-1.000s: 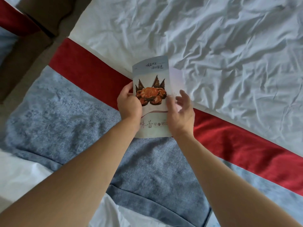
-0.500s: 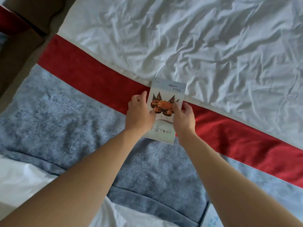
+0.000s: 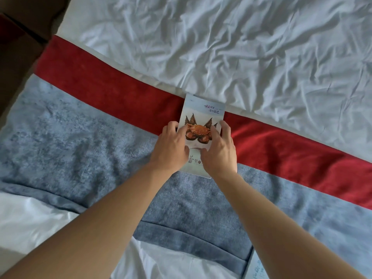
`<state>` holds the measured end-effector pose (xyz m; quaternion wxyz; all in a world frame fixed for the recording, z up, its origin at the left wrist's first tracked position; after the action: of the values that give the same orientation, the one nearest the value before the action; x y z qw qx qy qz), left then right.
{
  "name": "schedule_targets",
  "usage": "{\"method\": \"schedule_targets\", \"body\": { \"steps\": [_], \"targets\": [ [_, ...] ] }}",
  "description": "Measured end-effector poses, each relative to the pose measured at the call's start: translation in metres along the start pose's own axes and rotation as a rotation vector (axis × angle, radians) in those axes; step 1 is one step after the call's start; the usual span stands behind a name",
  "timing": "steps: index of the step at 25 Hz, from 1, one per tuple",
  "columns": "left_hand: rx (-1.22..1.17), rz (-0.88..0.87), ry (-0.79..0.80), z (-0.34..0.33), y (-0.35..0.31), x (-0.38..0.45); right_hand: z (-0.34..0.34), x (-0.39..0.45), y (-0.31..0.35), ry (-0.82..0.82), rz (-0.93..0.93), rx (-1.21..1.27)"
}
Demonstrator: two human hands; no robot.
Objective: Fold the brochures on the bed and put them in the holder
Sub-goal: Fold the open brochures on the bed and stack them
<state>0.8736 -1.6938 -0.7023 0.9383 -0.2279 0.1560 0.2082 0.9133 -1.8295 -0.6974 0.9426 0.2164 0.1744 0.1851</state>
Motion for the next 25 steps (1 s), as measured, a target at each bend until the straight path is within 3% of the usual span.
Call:
{"method": "schedule_targets", "body": {
  "steps": [10,19,25],
  "targets": [
    [0.011,-0.082,-0.092,-0.011,0.002,-0.065,-0.013,-0.066,0.006,-0.02,0.065,-0.139],
    [0.082,-0.221,-0.053,-0.02,0.014,-0.183,-0.014,-0.187,0.029,-0.07,0.039,-0.161],
    [0.088,-0.334,0.01,-0.061,-0.014,-0.254,-0.012,-0.283,-0.003,-0.112,-0.061,-0.132]
  ]
}}
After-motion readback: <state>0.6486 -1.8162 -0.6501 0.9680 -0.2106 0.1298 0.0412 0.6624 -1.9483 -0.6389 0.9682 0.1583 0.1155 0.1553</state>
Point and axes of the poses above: each hand's wrist, its own x-axis towards the middle knuckle, its own z-axis out of the back of the hand, y = z × x, the point moved 8 cm from there along x, towards the middle knuckle, and after that the axes turned 12 degrees about z, right-handed, at the moved point
